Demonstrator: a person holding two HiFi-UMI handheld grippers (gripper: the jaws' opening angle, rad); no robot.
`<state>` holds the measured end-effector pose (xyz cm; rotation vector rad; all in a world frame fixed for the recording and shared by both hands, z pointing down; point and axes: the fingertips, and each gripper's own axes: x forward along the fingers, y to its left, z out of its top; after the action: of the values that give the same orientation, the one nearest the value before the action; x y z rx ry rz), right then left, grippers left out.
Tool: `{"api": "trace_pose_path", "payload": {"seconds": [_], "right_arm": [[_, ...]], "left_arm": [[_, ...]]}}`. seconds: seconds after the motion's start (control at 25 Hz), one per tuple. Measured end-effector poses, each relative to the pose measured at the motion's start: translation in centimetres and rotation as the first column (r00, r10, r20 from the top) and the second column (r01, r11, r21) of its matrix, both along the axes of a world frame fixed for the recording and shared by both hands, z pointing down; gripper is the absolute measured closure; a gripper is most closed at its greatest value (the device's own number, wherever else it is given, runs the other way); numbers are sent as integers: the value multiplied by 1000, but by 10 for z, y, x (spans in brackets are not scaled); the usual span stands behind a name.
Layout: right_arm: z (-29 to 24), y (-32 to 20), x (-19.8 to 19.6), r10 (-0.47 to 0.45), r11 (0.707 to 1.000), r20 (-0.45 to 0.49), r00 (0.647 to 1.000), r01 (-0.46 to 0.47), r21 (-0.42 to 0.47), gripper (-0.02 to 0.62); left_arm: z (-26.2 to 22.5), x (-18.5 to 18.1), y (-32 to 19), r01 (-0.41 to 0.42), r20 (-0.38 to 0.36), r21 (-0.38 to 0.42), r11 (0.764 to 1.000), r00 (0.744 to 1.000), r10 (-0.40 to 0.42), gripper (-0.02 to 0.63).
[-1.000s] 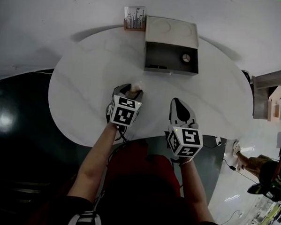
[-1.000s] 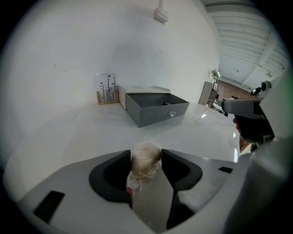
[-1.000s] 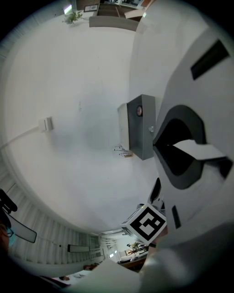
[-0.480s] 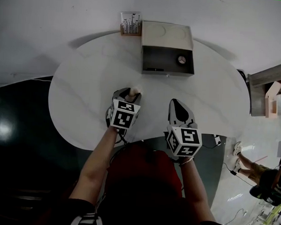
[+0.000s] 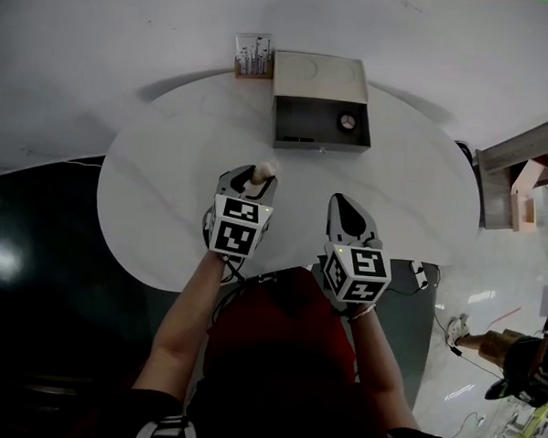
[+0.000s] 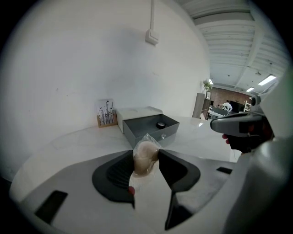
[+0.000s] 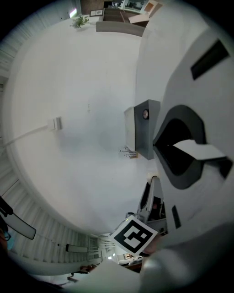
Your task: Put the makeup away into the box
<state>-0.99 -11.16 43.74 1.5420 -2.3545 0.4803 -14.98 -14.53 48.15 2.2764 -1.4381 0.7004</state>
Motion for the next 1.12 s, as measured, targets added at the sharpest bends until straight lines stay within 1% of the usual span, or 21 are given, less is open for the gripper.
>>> {"api": "trace_pose_path", "payload": {"seconds": [0.12, 0.28, 0.36, 0.6, 0.84, 1.12], "right_arm": [[-4, -3, 6, 13, 1000, 0, 1000, -13, 13, 583], [-10, -9, 14, 30, 999, 0, 1000, -30, 32, 583], [-12, -14, 18, 36, 999, -2, 999, -36, 39, 583], [-17, -31, 35, 55, 997, -4, 998, -55, 52, 583], [-18, -55, 52, 63, 997, -2, 998, -63, 49, 583], [-10, -81, 66, 57, 998, 1, 998, -57, 32, 583]], "left_arm": [[-15, 5, -7, -9, -8, 26, 1000, 1000, 10, 414], [-29, 13, -17, -7, -60, 36, 999, 998, 9, 414], [-35, 19, -24, -9, -68, 43, 999, 998, 12, 414], [-46, 41, -47, -33, -68, 64, 997, 997, 38, 414], [-52, 63, -74, -57, -45, 75, 996, 997, 61, 414], [-44, 82, -103, -83, -13, 61, 995, 996, 83, 414]]}}
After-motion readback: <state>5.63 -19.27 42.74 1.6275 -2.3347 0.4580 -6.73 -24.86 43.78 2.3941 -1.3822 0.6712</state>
